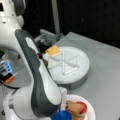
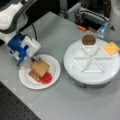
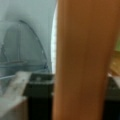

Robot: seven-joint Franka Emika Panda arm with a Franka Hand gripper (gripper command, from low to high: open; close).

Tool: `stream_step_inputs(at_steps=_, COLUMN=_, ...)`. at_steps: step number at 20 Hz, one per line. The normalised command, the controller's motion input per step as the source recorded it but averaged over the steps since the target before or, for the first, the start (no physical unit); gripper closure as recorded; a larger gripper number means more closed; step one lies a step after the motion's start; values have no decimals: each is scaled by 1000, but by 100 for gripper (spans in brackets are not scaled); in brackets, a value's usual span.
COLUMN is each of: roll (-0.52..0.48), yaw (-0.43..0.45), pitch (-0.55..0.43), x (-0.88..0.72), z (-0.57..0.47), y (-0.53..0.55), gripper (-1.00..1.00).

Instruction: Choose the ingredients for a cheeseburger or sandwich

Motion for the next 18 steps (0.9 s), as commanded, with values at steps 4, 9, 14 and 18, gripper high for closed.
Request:
stream_step_inputs(at_steps=4, roll=61, yaw=128, pitch=-27, x=270, z=171, y=-154, gripper=100)
stream_step_inputs(at_steps=9, roll=-126, yaw=96, pitch=-39, x=195, z=232, y=-51, gripper=100)
stream_step_inputs(at_steps=14, roll=-214, yaw=37, pitch=-30, x=143, z=70, y=168, gripper=100)
stream_step_inputs(at_steps=18, roll=-267, yaw=-15, pitch=-8, x=63, z=70, y=242, gripper=100)
